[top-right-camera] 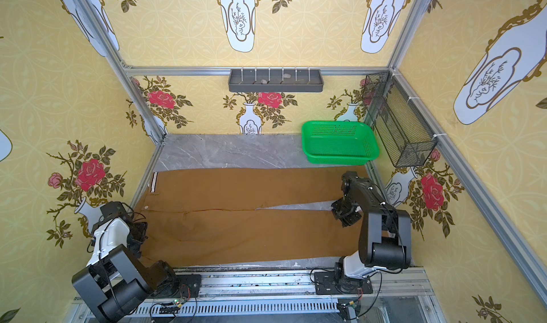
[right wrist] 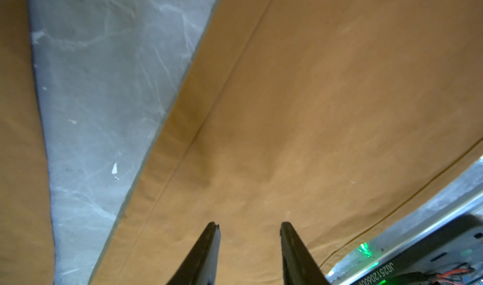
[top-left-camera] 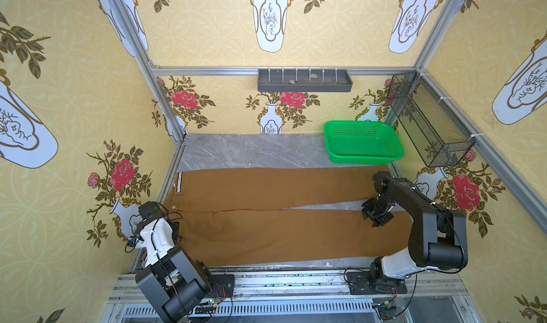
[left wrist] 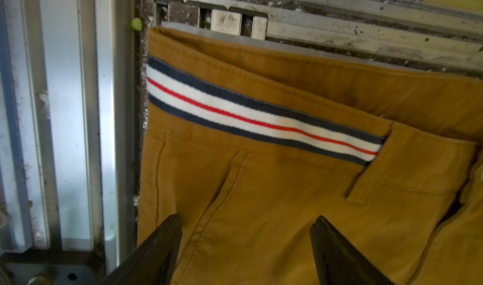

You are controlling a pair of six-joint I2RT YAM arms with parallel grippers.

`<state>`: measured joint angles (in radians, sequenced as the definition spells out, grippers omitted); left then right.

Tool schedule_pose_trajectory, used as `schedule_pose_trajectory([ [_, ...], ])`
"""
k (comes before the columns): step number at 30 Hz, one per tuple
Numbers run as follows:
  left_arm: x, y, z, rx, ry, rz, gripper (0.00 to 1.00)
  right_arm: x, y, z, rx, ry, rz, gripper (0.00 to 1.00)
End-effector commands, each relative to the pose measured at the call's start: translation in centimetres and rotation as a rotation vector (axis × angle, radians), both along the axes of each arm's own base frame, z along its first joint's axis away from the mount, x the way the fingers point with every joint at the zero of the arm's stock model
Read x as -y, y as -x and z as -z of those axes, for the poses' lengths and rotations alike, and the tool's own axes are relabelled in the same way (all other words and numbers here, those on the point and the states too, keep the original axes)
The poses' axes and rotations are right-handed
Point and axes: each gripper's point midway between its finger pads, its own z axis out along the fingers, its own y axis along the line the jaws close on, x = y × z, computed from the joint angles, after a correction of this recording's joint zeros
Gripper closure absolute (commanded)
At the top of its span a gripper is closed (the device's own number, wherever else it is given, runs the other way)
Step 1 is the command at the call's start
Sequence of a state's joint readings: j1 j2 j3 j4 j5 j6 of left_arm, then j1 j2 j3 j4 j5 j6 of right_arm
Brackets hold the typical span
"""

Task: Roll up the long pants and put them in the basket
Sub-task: Adjust the long pant at the center of the board.

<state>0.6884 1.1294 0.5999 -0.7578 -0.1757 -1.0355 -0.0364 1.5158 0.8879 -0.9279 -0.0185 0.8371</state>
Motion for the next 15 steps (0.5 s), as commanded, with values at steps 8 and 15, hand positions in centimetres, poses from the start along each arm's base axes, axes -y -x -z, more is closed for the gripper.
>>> schedule_pose_trajectory([
  [8,1.7,3.1,1.3,-0.039,-0.015,0.008,0.15,-0.1,-1.2,0.1,-0.011,-0.012,-0.009,0.54],
  [15,1.6,3.9,2.5,-0.141,0.03,-0.061,0.23,-0.3,-2.3,-0.5,0.014,-0.023,-0.016,0.52],
])
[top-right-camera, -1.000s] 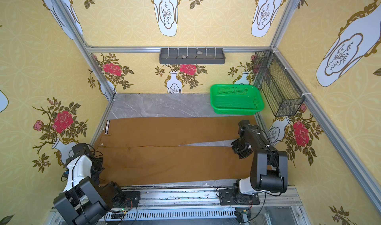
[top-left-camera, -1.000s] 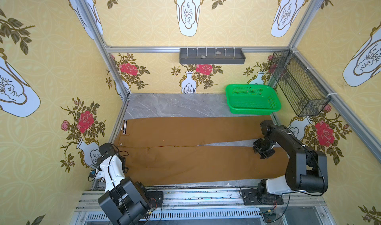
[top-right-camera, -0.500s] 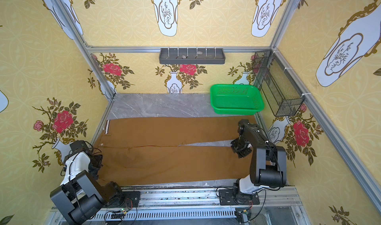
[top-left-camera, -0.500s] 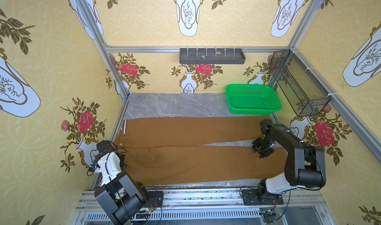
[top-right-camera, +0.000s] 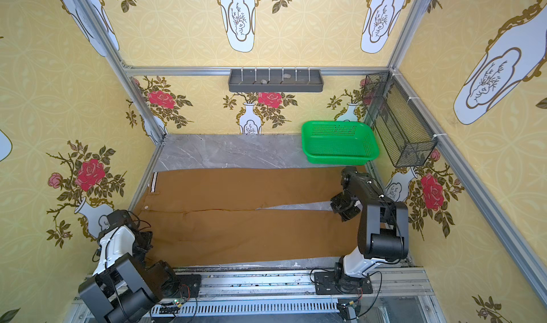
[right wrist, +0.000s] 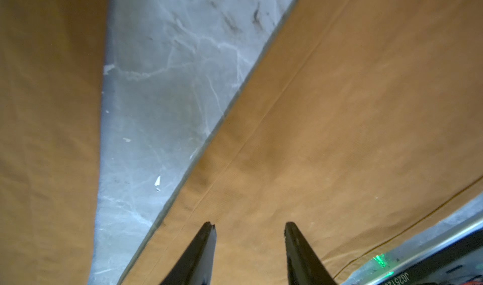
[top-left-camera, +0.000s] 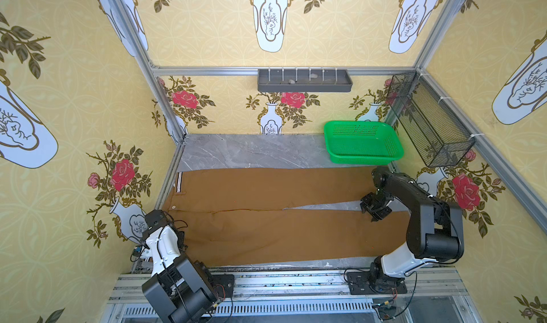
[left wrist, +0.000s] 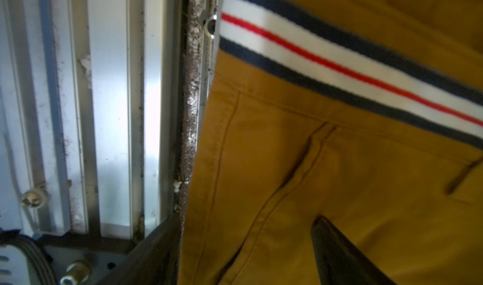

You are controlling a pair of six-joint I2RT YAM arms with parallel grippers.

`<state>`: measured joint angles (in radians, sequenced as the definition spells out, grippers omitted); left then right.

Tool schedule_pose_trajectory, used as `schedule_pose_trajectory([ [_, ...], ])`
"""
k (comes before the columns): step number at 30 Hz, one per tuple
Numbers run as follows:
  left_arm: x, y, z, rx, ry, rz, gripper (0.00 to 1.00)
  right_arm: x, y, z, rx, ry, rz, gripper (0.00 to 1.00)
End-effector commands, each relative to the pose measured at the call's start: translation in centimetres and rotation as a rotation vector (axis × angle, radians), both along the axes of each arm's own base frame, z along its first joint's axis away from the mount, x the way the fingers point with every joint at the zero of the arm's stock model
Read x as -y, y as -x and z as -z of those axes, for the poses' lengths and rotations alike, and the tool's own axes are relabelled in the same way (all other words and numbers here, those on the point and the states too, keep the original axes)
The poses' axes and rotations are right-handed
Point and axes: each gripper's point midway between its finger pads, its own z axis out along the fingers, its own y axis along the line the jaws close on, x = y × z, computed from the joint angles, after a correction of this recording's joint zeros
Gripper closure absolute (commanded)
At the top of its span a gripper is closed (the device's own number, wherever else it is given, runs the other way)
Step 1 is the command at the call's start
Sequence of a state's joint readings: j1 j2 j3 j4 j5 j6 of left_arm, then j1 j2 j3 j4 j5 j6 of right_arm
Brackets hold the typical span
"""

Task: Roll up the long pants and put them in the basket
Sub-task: Adjust the long pant at the center of the board.

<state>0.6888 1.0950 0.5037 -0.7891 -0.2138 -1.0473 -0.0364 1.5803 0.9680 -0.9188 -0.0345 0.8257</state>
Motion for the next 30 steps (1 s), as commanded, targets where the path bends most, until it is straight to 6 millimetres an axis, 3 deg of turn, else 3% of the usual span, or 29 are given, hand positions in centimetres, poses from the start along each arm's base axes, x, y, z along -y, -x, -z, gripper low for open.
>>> schedule_pose_trajectory([
  [1,-0.2,0.8,0.6,-0.063,0.004,-0.048,0.29,-0.1,0.1,-0.1,-0.009,-0.01,-0.006,0.52],
  [5,-0.5,0.5,0.6,-0.037,-0.013,-0.048,0.37,-0.1,0.1,-0.2,-0.012,-0.011,-0.009,0.51],
  [8,-0.6,0.0,0.5,-0.01,-0.021,-0.042,0.54,0.0,0.1,-0.3,-0.011,-0.008,-0.011,0.51],
  [9,-0.7,-0.2,0.6,-0.006,-0.02,-0.037,0.6,0.0,0.0,-0.3,-0.01,-0.008,-0.013,0.51],
  [12,-0.8,-0.9,0.9,0.001,-0.003,-0.003,0.97,0.2,-0.1,-0.4,-0.005,-0.002,-0.016,0.51],
  [15,-0.5,-1.1,1.3,0.001,0.022,0.007,1.0,0.5,0.0,-0.3,-0.007,0.009,-0.016,0.52],
  [17,-0.3,-1.2,1.3,0.014,0.031,0.008,1.0,0.8,0.2,-0.2,-0.007,0.015,-0.01,0.6],
  [20,-0.3,-1.1,0.8,0.013,0.023,0.02,1.0,1.3,0.4,-0.2,0.007,0.015,0.012,0.79],
  [22,-0.6,-1.2,0.3,0.018,0.01,0.034,1.0,1.8,0.4,-0.3,0.019,0.011,0.028,0.81],
  [23,-0.6,-1.3,0.1,0.019,0.008,0.039,1.0,2.0,0.6,-0.4,0.015,0.017,0.036,0.7],
  [24,-0.6,-1.4,-0.1,0.019,0.01,0.043,1.0,2.3,1.0,-0.5,-0.001,0.032,0.051,0.48],
  [25,-0.7,-1.5,-0.2,0.021,0.01,0.049,1.0,2.4,1.7,-0.7,-0.021,0.036,0.072,0.32],
  [26,-0.7,-1.5,-0.4,0.019,0.011,0.048,1.0,2.4,2.6,-0.7,-0.042,0.039,0.1,0.28],
  [30,-0.9,-2.0,-0.7,0.024,0.018,0.061,1.0,2.5,5.7,0.0,-0.038,0.016,0.238,0.27],
])
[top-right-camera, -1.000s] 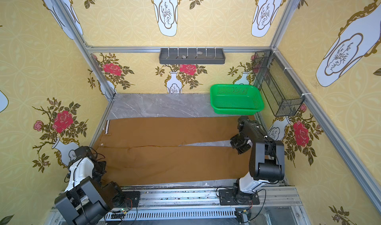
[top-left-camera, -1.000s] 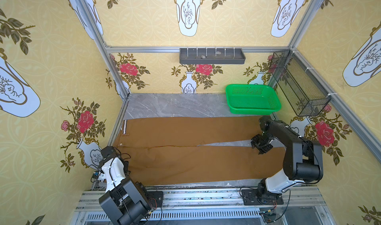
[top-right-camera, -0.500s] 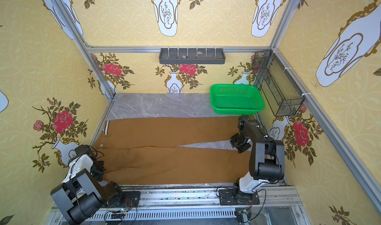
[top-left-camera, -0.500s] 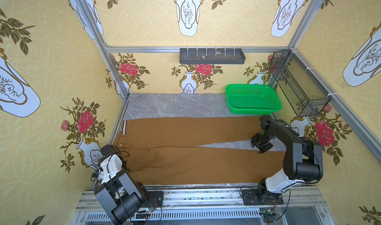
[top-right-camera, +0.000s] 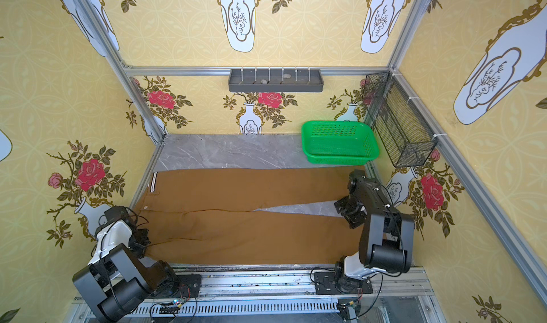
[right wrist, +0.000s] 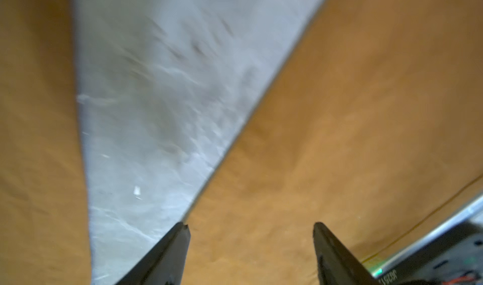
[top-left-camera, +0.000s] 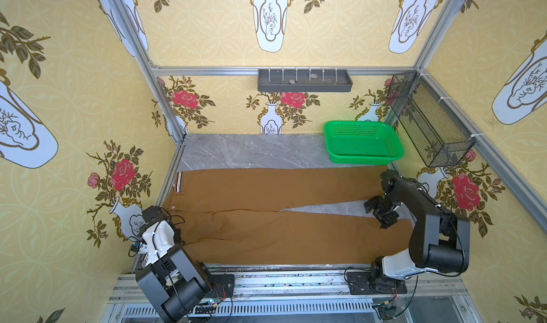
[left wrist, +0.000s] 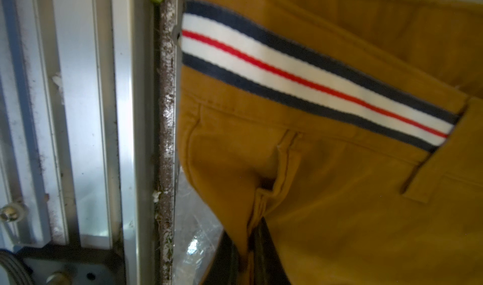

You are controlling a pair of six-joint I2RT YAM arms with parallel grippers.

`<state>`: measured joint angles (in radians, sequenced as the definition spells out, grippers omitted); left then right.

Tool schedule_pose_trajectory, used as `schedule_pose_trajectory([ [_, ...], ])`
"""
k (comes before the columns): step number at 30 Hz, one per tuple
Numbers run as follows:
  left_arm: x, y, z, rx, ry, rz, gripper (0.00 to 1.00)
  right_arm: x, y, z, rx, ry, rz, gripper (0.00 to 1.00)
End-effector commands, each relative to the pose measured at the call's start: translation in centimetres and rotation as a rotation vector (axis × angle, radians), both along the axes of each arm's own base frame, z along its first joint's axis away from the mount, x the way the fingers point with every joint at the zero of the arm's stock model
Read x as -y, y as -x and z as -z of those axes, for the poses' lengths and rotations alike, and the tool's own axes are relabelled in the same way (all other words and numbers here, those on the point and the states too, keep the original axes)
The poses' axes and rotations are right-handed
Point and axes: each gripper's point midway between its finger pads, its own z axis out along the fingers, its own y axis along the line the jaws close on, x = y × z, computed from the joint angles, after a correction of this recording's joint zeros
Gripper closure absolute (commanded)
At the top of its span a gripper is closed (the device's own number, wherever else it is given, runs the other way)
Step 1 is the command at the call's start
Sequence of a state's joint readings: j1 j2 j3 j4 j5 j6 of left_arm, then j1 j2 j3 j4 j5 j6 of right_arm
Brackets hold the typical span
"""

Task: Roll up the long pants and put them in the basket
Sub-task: Adjust the long pant at the center of the board.

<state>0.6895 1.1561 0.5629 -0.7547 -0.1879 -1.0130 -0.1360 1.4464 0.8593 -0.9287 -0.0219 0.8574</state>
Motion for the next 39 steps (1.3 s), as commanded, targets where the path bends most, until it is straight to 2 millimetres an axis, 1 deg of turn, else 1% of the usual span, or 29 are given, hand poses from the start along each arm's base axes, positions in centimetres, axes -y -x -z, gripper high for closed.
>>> schedule_pose_trajectory([
  [1,0.3,0.0,0.1,-0.01,0.022,0.025,1.0,0.5,3.0,0.7,-0.038,-0.017,0.133,0.27],
  [2,0.4,-0.1,0.2,-0.003,0.028,0.026,1.0,0.9,3.7,1.1,-0.051,-0.027,0.16,0.27],
  [5,0.5,-0.5,0.4,0.008,0.044,0.033,1.0,2.0,4.3,1.5,-0.047,-0.062,0.183,0.27],
  [10,0.4,-0.8,0.5,0.0,0.056,0.042,1.0,4.1,4.4,0.9,-0.011,-0.004,0.18,0.29],
  [12,0.4,-0.9,0.6,0.002,0.062,0.04,1.0,4.0,4.6,1.0,-0.013,-0.01,0.191,0.29],
  [16,0.4,-1.0,0.8,0.004,0.066,0.04,1.0,2.7,4.9,0.8,-0.019,-0.023,0.17,0.3],
  [18,0.5,-0.9,1.0,0.0,0.069,0.039,1.0,2.1,5.4,1.5,-0.045,-0.02,0.166,0.28],
  [21,0.5,-1.0,1.1,-0.003,0.077,0.037,1.0,1.5,5.9,3.4,-0.089,-0.043,0.178,0.27],
  [24,0.5,-1.1,1.0,-0.006,0.081,0.035,1.0,1.8,5.6,4.4,-0.101,-0.038,0.184,0.27],
  [27,0.4,-1.0,0.9,-0.014,0.081,0.031,1.0,2.8,4.5,4.6,-0.082,-0.014,0.189,0.27],
  [29,0.3,-0.9,0.9,-0.02,0.077,0.03,1.0,3.6,3.2,4.7,-0.058,0.001,0.189,0.27],
  [31,0.4,-0.7,0.9,-0.029,0.078,0.029,1.0,4.4,1.5,4.7,-0.033,0.01,0.19,0.28],
  [37,0.5,-1.0,1.0,-0.021,0.09,0.022,1.0,5.4,-4.3,4.6,0.057,-0.025,0.189,0.29],
  [39,0.5,-1.2,1.1,-0.015,0.099,0.019,1.0,5.8,-5.8,4.7,0.073,-0.027,0.184,0.29],
])
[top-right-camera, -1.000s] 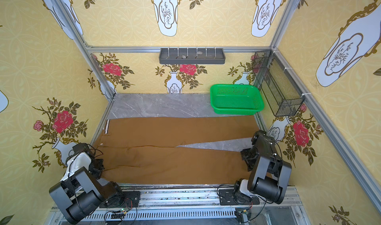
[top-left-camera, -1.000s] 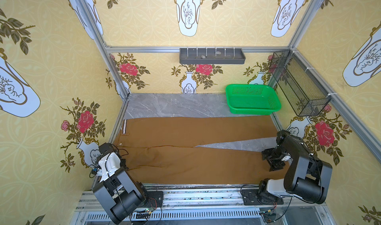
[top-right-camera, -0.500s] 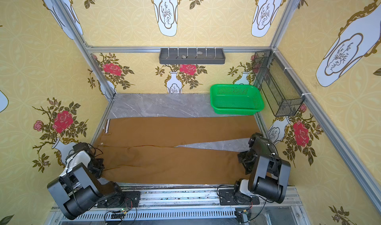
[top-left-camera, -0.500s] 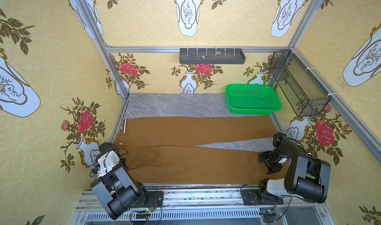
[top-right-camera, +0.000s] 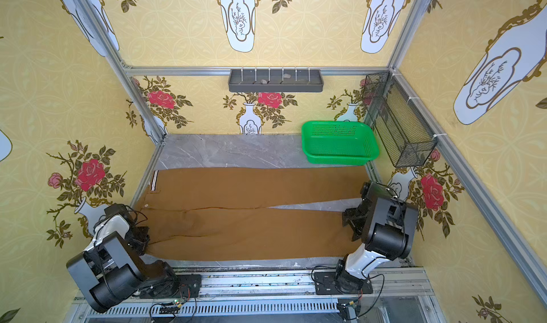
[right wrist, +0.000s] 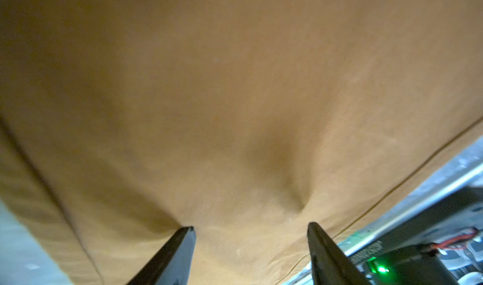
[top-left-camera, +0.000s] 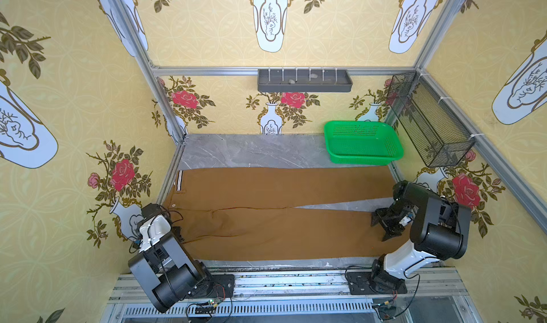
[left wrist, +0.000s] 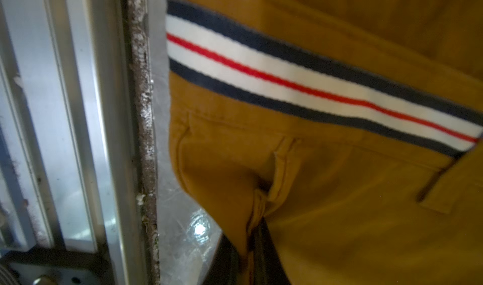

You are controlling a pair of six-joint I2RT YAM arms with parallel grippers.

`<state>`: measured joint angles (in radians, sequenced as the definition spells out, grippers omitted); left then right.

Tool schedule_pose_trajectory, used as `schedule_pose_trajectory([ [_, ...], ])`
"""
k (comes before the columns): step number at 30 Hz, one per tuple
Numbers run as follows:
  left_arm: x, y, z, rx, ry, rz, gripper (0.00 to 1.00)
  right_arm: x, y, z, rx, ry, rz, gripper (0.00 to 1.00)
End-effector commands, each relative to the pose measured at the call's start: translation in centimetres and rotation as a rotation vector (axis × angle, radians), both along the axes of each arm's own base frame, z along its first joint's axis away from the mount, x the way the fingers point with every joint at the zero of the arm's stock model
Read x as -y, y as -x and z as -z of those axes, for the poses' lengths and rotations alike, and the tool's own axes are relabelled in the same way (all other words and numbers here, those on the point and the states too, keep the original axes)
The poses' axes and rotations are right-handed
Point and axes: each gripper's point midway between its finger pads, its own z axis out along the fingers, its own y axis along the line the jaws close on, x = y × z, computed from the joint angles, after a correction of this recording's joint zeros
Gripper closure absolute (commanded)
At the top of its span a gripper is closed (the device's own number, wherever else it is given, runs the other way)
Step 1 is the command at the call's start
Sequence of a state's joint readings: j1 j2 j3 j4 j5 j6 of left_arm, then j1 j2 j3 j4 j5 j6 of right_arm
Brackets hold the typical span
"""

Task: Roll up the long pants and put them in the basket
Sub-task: Adjust the long pant at the center of the board.

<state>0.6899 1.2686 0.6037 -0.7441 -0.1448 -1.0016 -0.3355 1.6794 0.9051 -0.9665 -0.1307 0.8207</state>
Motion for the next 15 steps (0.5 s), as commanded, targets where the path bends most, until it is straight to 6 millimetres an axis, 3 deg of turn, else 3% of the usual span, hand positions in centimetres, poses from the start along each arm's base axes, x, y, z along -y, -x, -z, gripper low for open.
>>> schedule_pose_trajectory([
  [1,0.4,-0.3,0.3,0.01,0.032,0.001,1.0,3.8,-8.3,1.4,0.266,0.148,0.01,0.29],
  [5,0.5,-0.7,0.6,0.013,0.054,-0.005,1.0,3.7,-11.9,1.6,0.34,0.088,-0.004,0.32],
  [8,0.6,-0.7,0.8,0.01,0.064,-0.004,1.0,3.6,-13.9,0.5,0.389,0.067,-0.049,0.39],
  [11,0.6,-0.6,0.9,0.006,0.059,-0.002,1.0,4.0,-14.4,-2.8,0.426,0.17,-0.146,0.38],
  [15,0.7,-0.8,1.1,0.021,0.067,-0.006,1.0,4.1,-12.8,-8.1,0.432,0.348,-0.255,0.34],
])
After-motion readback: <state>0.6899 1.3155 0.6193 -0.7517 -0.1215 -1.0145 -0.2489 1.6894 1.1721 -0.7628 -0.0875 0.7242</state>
